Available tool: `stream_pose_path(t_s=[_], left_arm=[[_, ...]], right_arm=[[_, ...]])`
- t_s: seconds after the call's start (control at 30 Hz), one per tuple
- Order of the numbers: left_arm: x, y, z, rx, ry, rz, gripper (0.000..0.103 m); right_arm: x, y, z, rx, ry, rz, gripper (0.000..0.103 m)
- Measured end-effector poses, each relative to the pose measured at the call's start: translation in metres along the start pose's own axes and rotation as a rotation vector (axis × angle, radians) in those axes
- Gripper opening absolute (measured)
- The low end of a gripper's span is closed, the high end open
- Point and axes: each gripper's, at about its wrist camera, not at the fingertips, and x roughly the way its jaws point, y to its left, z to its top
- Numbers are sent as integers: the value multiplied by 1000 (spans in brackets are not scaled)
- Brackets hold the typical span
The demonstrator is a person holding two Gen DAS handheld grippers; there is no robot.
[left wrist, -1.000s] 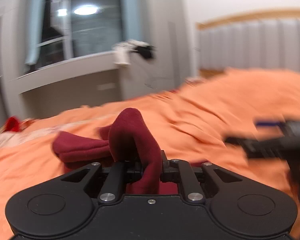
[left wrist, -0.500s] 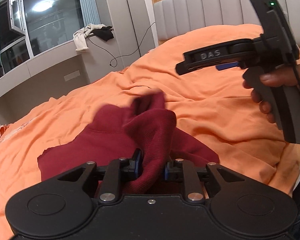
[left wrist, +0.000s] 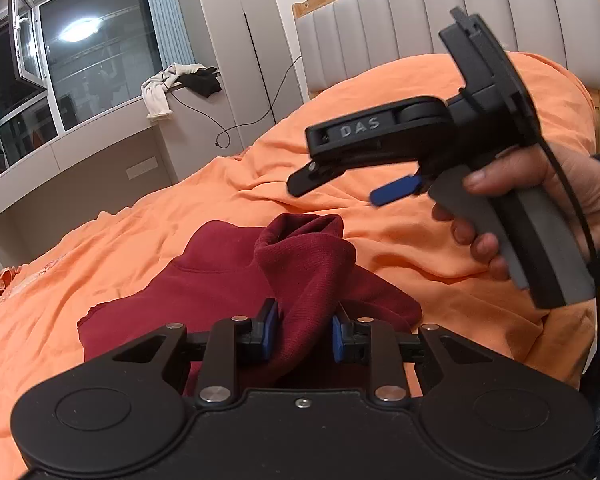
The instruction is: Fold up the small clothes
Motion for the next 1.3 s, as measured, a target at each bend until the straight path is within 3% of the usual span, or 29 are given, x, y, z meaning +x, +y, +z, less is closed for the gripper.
stream_pose_path(t_s=[0.13, 0.2, 0.23, 0.27, 0.33, 0.57, 0.8, 0.9, 0.97, 1.07, 1.2, 1.27, 1.3], left_arm=[[-4, -1, -1, -1, -10, 3, 28], [-5, -2, -1, 4, -13, 6, 25], [-6, -3, -2, 8, -18, 11, 17], [-7, -3, -2, 12, -23, 16, 14], [-11, -4, -2, 13, -38, 26, 9], [-35, -7, -6, 38, -71, -1, 8], [-39, -19, -21, 71, -53, -36, 8], [-35, -25, -26, 89, -47, -36, 8], [-34, -29, -29, 100, -46, -32, 8], [-33, -33, -32, 113, -41, -27, 9], [-32, -32, -35, 95, -30, -40, 17], [-31, -33, -36, 92, -27, -39, 18], [-31, -34, -37, 90, -26, -41, 19]], right_arm=[[9, 0, -4, 29, 18, 10, 69], [15, 0, -6, 36, 36, 15, 48], [18, -1, -7, 38, 52, 16, 29], [20, -1, -9, 37, 62, 16, 20], [18, 1, -10, 15, 58, 14, 14], [-23, 13, -2, -57, 12, 65, 14], [-48, 9, -5, -109, -4, 39, 14], [-47, 5, -5, -93, -5, 24, 21], [-42, 3, -7, -76, 11, 22, 38], [-31, 2, -12, -55, 41, 17, 47], [-21, -5, -18, 25, 75, 40, 46], [-20, -6, -19, 29, 82, 43, 25], [-20, -5, -19, 11, 86, 39, 23]])
